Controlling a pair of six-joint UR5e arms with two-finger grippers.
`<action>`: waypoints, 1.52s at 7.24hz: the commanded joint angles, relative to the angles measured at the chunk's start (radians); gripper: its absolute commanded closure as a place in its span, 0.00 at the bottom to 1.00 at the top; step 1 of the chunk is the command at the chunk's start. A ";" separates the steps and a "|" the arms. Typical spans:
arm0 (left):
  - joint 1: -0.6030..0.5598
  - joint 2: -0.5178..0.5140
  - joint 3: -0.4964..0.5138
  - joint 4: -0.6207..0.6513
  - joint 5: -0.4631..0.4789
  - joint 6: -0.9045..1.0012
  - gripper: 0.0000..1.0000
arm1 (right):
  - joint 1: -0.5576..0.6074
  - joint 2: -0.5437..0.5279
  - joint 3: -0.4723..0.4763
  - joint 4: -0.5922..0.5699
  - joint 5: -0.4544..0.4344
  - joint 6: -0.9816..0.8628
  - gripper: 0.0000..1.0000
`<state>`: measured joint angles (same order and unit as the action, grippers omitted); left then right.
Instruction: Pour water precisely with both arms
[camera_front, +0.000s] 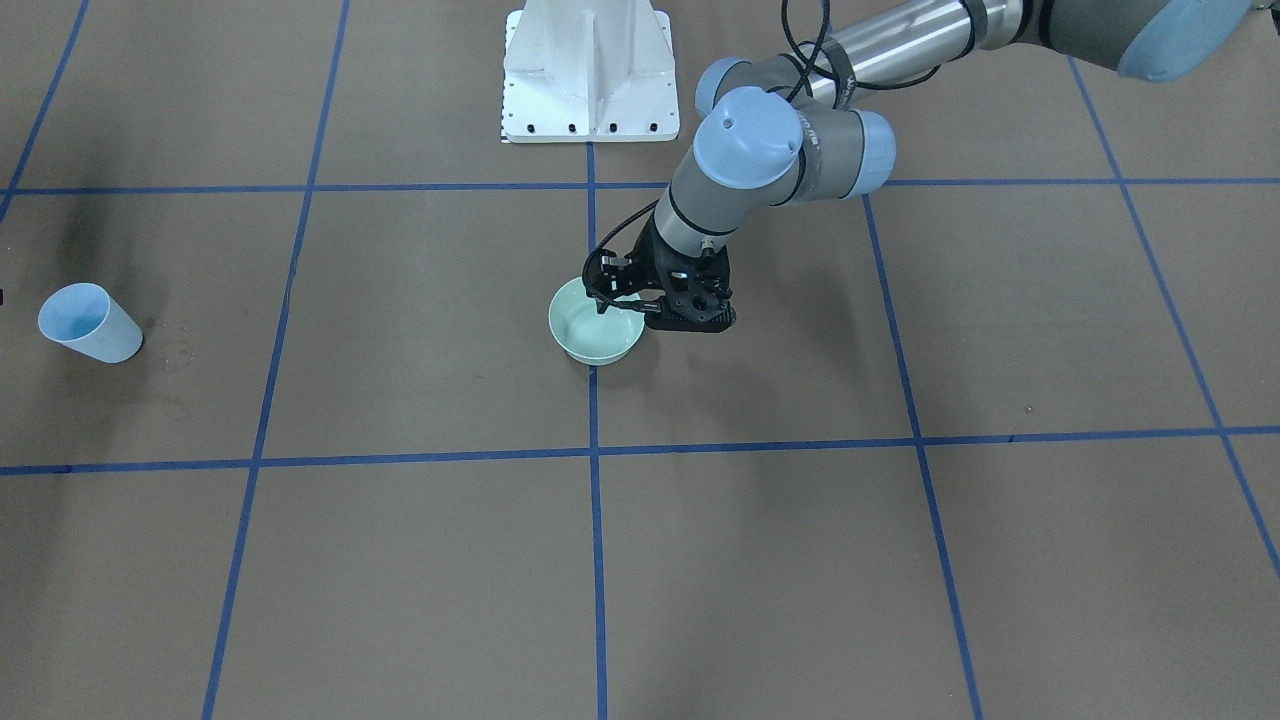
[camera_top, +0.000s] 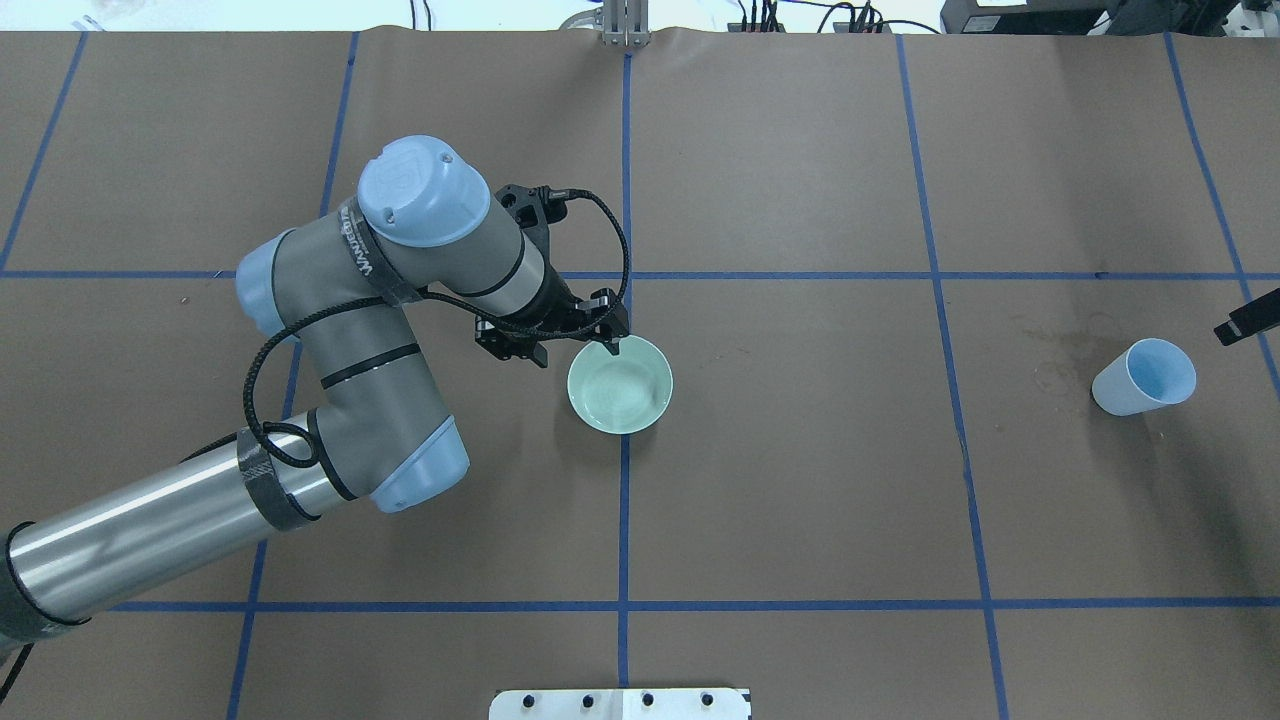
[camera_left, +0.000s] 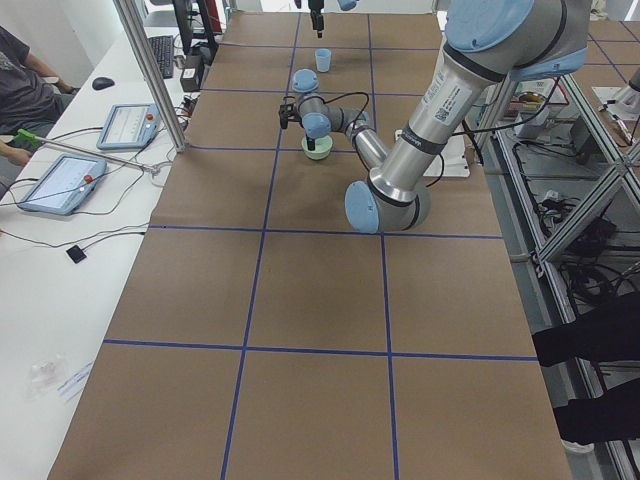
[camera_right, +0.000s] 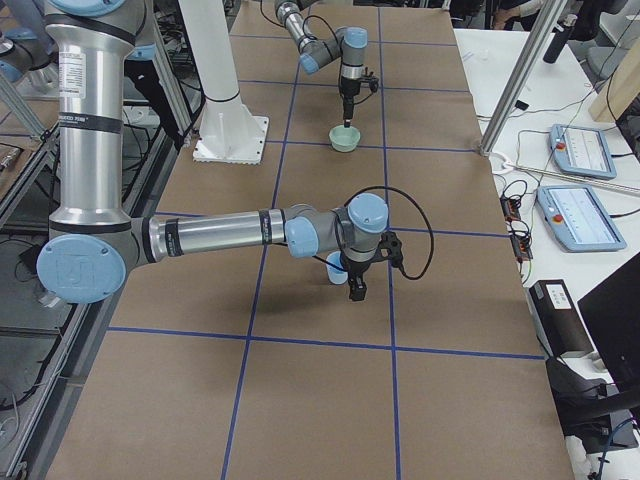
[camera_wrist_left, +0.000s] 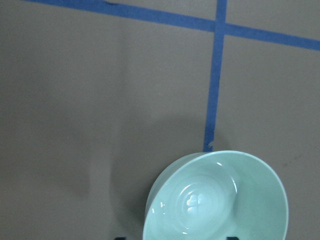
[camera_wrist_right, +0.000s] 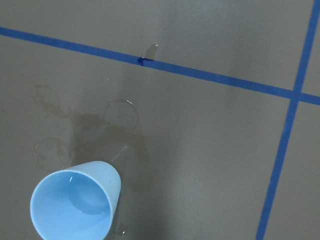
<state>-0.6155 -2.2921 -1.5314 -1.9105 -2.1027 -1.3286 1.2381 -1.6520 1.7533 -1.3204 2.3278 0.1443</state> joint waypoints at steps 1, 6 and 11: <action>-0.023 0.003 -0.019 0.007 -0.002 -0.003 0.03 | -0.043 -0.085 0.000 0.379 -0.019 0.087 0.01; -0.111 0.130 -0.110 0.008 -0.034 0.009 0.01 | -0.152 -0.199 -0.208 1.205 -0.160 0.342 0.01; -0.147 0.149 -0.136 0.010 -0.089 0.008 0.01 | -0.299 -0.201 -0.294 1.385 -0.318 0.377 0.01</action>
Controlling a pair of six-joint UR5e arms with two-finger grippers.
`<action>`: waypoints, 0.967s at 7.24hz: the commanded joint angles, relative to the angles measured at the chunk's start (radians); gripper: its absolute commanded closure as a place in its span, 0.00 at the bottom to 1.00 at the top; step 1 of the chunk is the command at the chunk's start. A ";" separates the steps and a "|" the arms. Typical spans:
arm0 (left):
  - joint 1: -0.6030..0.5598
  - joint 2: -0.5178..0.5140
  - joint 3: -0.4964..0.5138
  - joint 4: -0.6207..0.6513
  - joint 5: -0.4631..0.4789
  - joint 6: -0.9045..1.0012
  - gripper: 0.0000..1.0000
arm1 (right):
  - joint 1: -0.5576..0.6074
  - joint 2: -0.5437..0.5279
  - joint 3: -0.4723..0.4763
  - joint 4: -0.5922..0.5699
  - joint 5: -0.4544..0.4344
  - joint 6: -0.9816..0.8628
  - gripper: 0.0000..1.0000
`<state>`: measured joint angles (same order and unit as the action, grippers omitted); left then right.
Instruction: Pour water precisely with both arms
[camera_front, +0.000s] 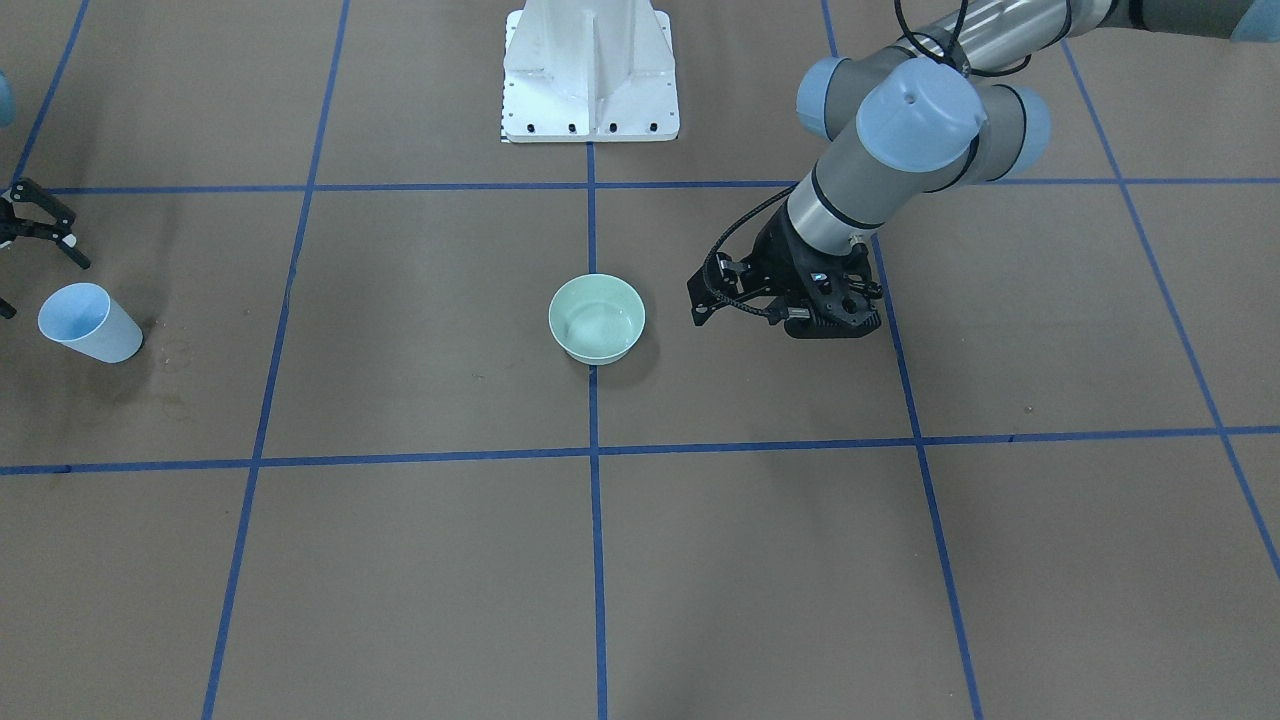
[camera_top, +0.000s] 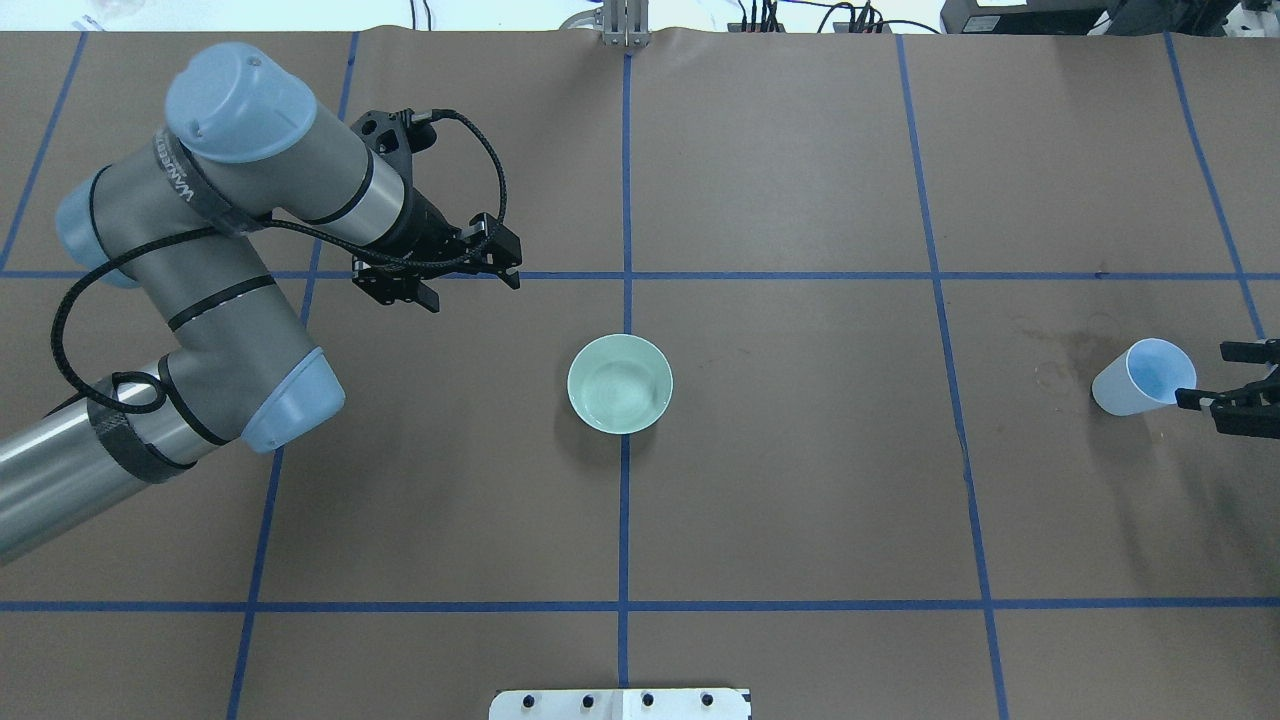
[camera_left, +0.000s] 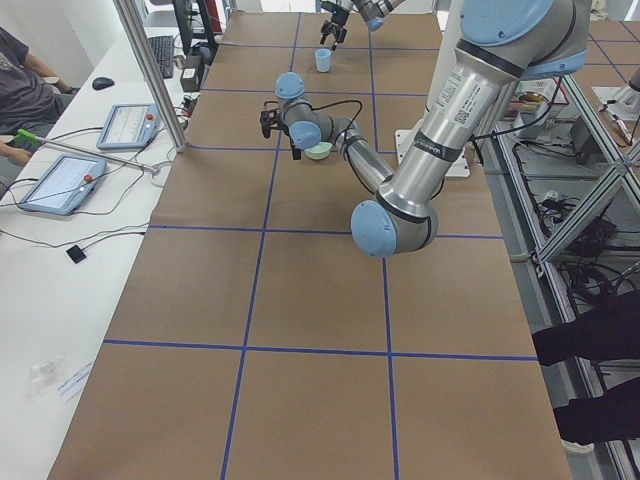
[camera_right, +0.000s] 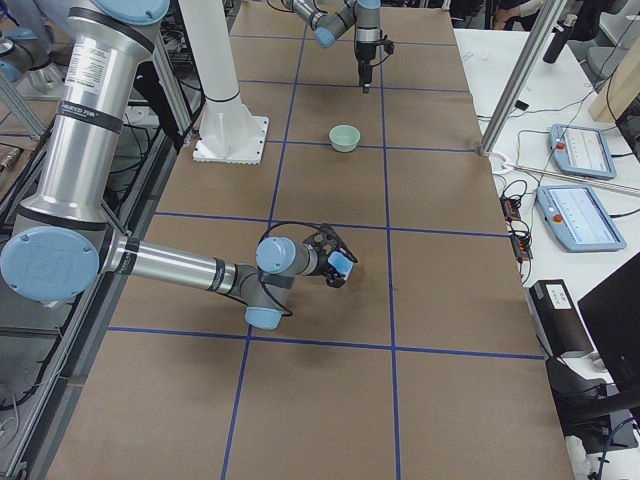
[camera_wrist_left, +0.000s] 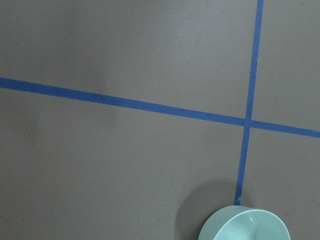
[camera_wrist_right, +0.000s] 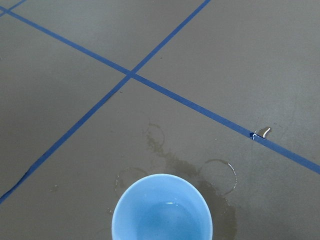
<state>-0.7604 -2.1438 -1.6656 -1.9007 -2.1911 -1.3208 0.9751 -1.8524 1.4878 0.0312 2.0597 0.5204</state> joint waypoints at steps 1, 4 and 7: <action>0.000 0.002 -0.008 0.000 -0.001 0.000 0.01 | -0.059 0.001 -0.029 0.033 -0.081 0.003 0.01; -0.002 0.010 -0.026 0.002 -0.001 -0.003 0.01 | -0.079 0.008 -0.040 0.033 -0.113 0.042 0.01; 0.000 0.019 -0.034 0.002 0.001 -0.003 0.01 | -0.111 0.018 -0.046 0.033 -0.156 0.055 0.01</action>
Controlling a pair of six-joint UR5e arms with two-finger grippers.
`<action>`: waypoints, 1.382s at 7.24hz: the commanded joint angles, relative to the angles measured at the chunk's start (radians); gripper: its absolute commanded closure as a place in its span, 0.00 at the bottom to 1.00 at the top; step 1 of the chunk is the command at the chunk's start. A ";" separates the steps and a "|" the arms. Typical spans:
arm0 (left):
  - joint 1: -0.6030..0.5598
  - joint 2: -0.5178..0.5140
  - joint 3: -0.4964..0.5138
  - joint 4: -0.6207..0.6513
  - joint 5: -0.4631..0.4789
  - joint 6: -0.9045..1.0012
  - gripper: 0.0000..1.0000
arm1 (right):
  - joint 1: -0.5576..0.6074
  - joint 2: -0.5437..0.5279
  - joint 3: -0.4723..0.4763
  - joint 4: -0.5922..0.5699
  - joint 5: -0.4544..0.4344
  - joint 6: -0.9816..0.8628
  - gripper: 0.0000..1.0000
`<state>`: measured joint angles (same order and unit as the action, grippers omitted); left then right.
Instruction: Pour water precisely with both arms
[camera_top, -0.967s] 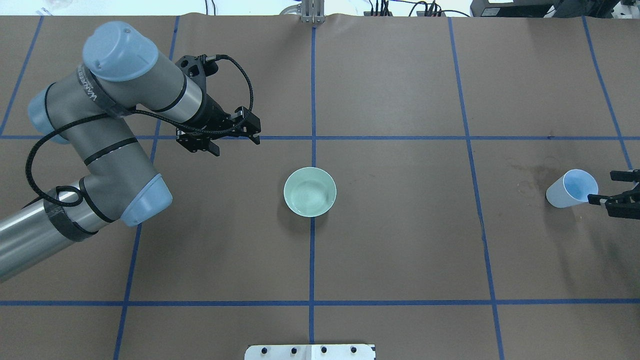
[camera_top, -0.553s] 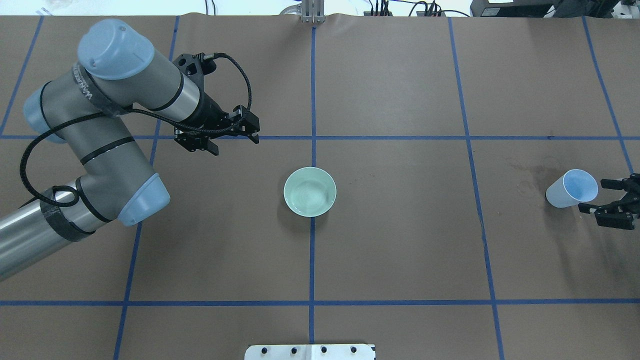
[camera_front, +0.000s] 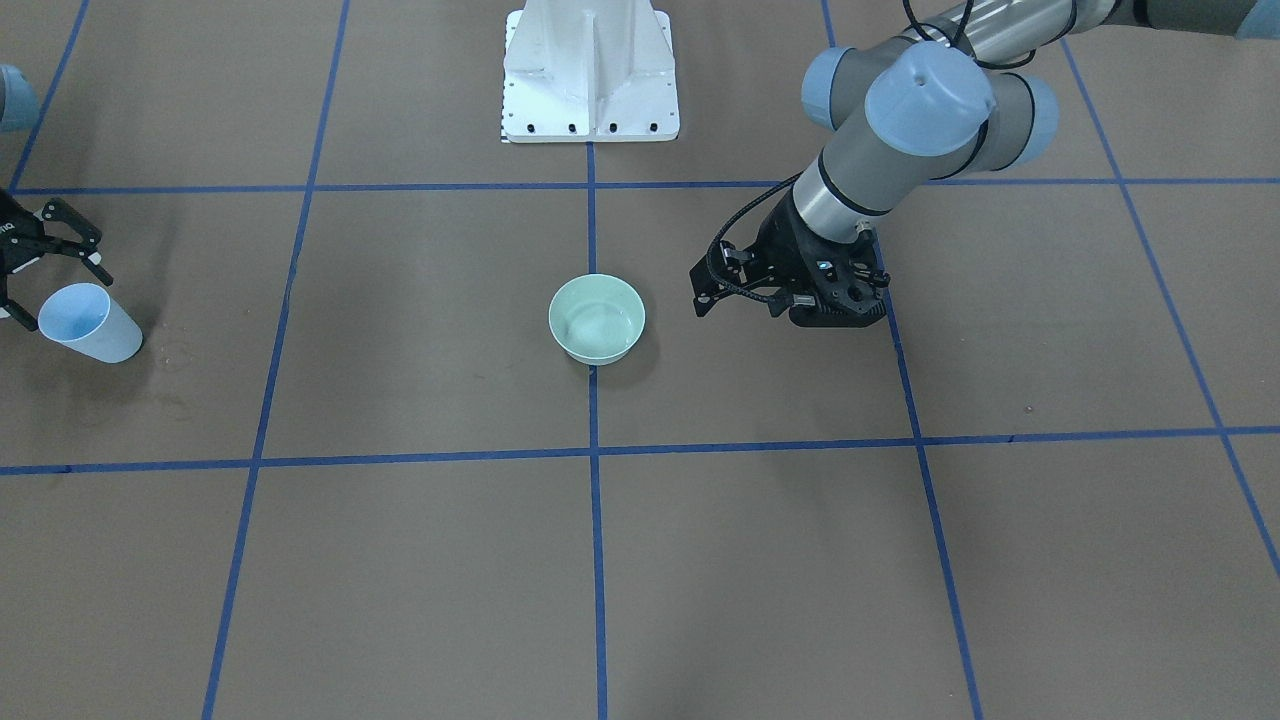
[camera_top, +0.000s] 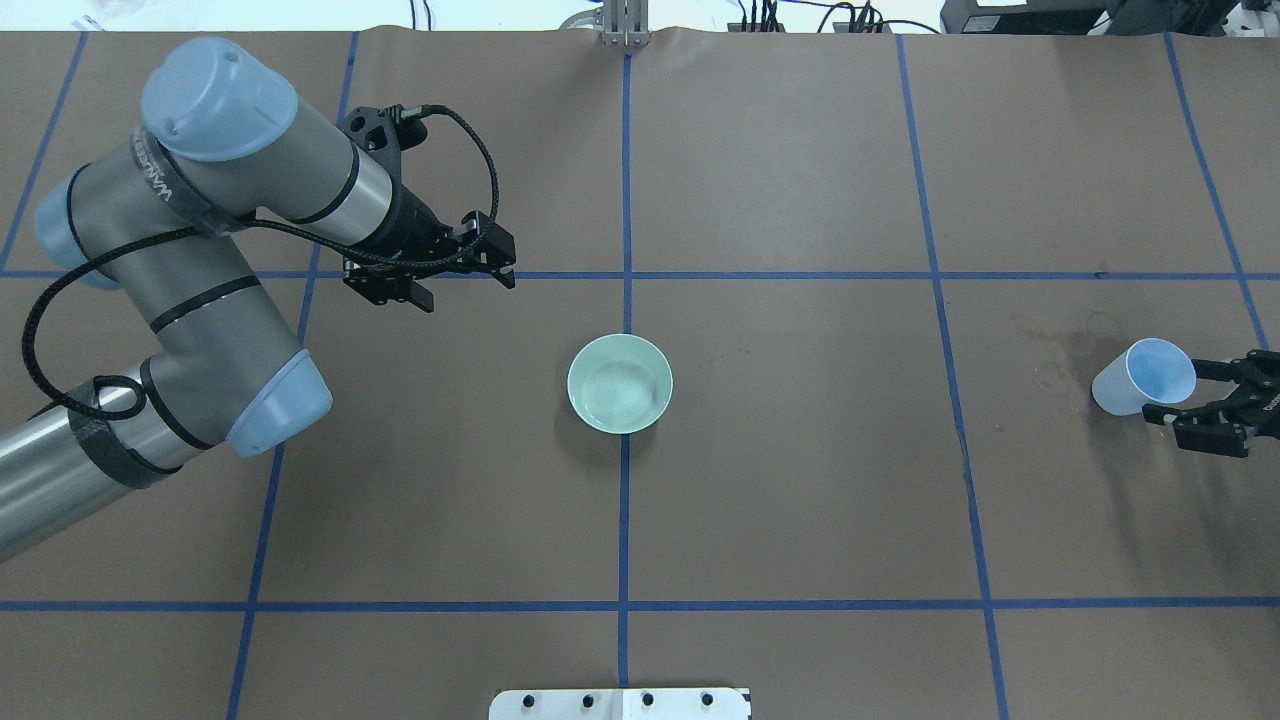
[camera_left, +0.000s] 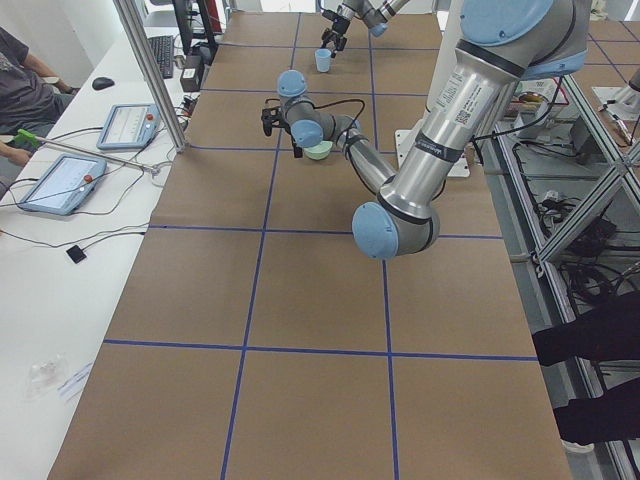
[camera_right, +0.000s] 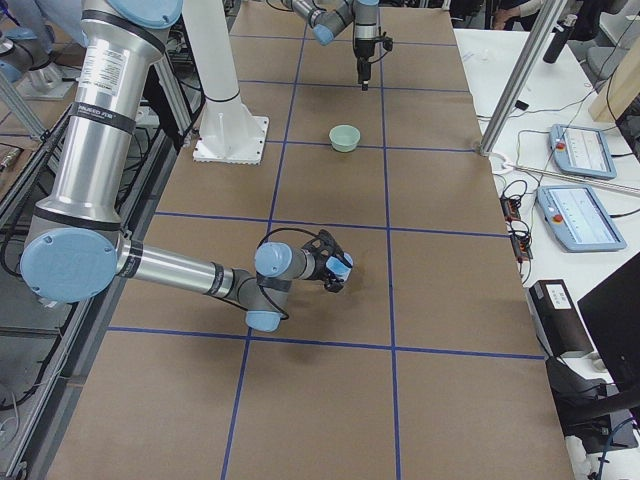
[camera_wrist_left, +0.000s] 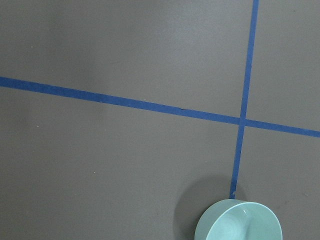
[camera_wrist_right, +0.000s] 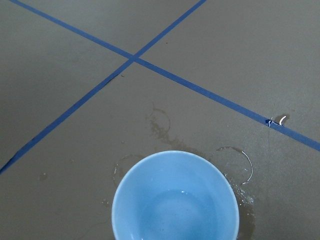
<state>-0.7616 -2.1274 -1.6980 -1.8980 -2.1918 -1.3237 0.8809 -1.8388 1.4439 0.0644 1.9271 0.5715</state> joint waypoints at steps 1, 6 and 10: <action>0.001 0.004 0.001 -0.001 0.001 0.000 0.01 | -0.042 0.006 -0.002 0.000 -0.051 0.004 0.01; 0.001 0.014 0.001 -0.001 0.001 0.001 0.01 | -0.062 0.038 -0.029 0.000 -0.097 0.005 0.01; 0.001 0.014 0.000 -0.001 0.001 0.001 0.01 | -0.062 0.042 -0.040 0.002 -0.095 0.022 0.31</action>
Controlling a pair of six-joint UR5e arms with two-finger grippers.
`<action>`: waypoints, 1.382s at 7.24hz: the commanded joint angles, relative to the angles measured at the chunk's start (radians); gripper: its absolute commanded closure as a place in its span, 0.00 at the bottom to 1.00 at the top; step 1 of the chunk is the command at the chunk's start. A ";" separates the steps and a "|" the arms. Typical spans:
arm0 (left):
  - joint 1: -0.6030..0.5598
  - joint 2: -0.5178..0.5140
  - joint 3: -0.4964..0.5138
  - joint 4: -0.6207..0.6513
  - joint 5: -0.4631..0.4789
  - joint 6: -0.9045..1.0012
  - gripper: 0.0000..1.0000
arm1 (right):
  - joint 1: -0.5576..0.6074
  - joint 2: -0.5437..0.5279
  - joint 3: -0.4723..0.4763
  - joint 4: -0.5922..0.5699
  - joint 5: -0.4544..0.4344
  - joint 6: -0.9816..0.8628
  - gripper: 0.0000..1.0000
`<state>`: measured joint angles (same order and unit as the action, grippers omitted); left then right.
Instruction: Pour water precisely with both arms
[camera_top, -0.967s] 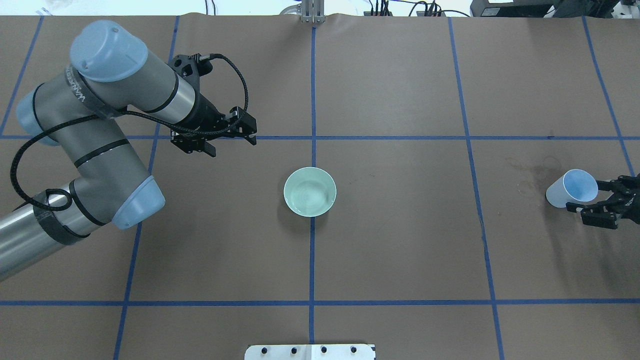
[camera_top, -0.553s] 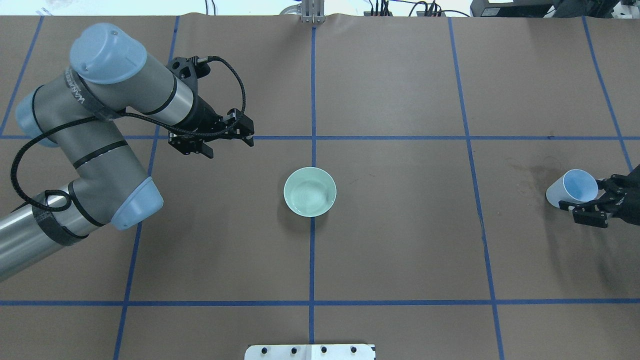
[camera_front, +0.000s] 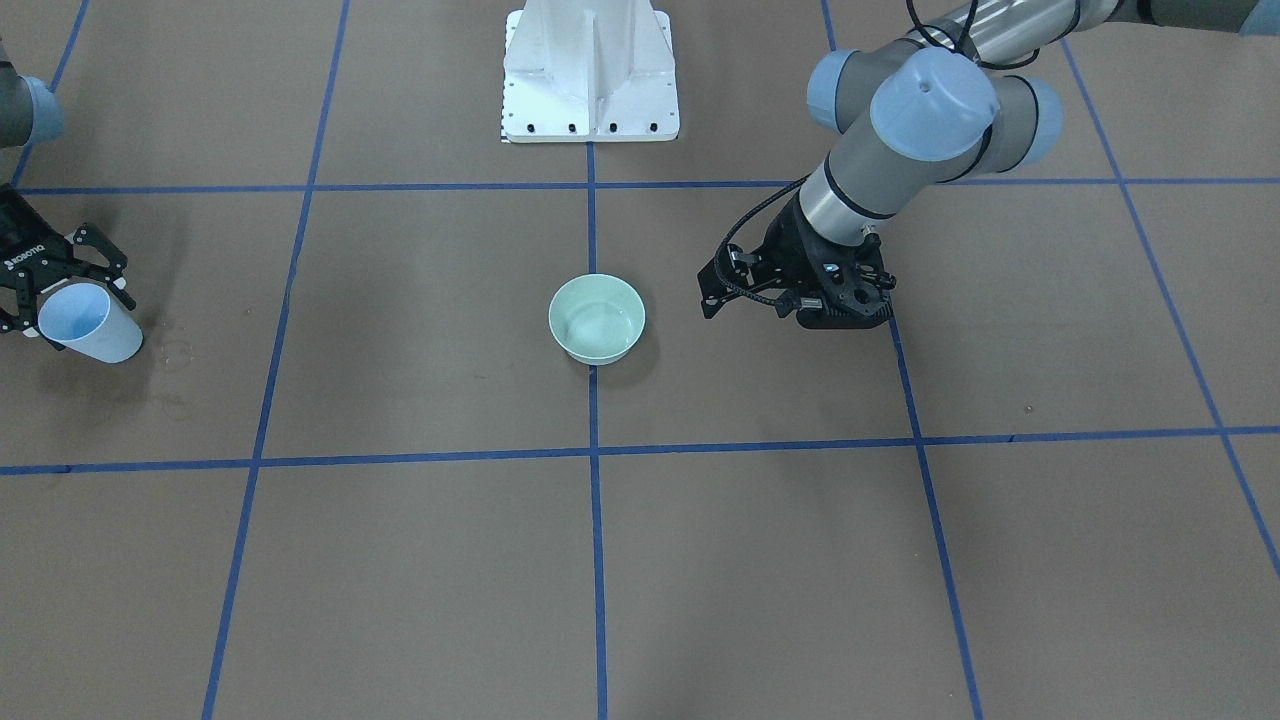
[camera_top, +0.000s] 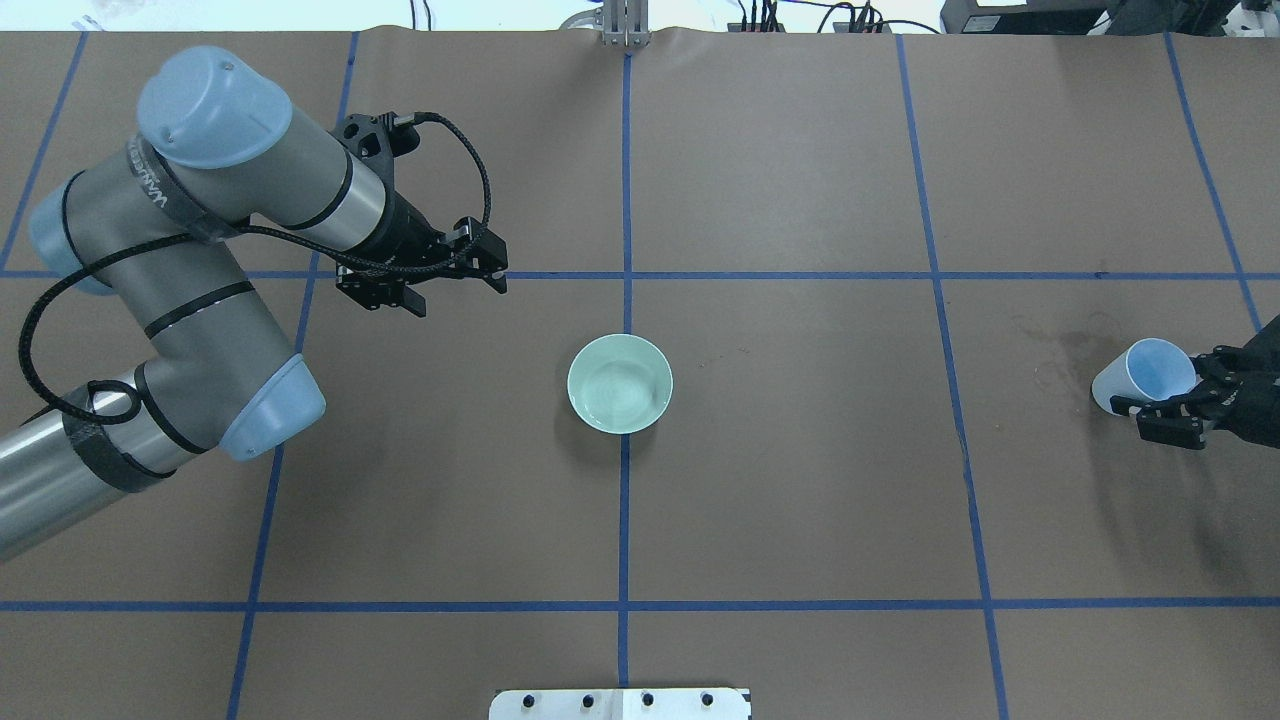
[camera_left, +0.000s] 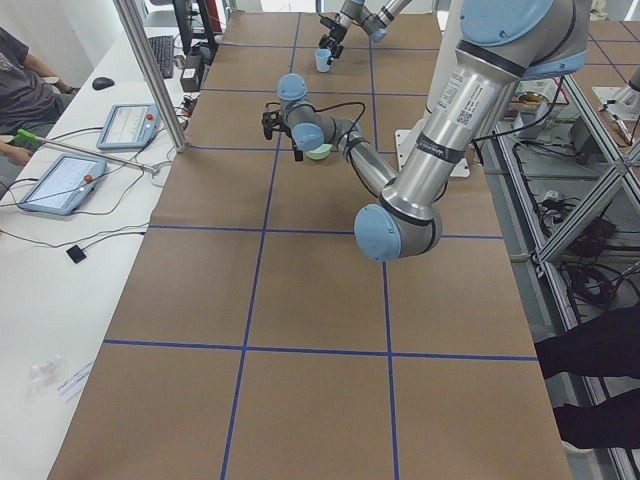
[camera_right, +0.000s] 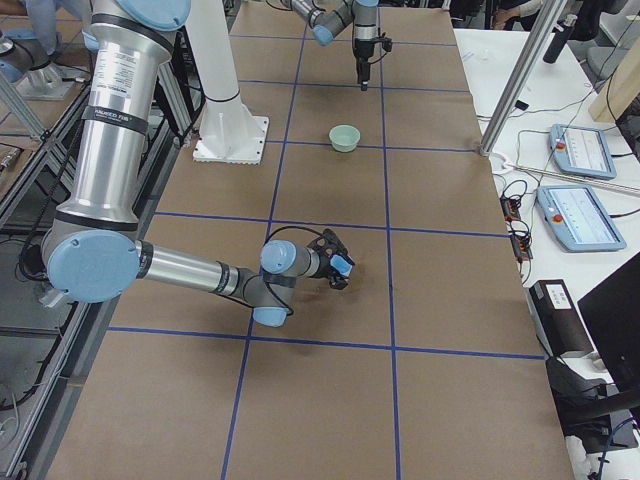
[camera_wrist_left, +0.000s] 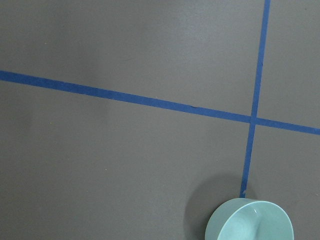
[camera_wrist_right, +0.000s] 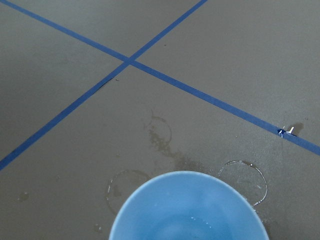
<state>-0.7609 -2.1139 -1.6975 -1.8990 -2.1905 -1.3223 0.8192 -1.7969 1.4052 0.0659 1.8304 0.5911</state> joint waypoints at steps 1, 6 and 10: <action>0.000 0.000 -0.002 0.000 0.000 0.000 0.01 | 0.000 -0.001 -0.002 0.002 0.001 0.001 0.42; -0.154 0.154 -0.045 -0.002 -0.125 0.181 0.01 | 0.004 0.196 0.050 -0.224 -0.011 0.003 0.53; -0.232 0.293 -0.060 -0.002 -0.146 0.379 0.01 | -0.102 0.388 0.378 -0.886 -0.130 -0.008 0.53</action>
<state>-0.9824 -1.8427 -1.7607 -1.9005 -2.3320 -0.9659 0.7789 -1.4541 1.6466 -0.5807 1.7490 0.5900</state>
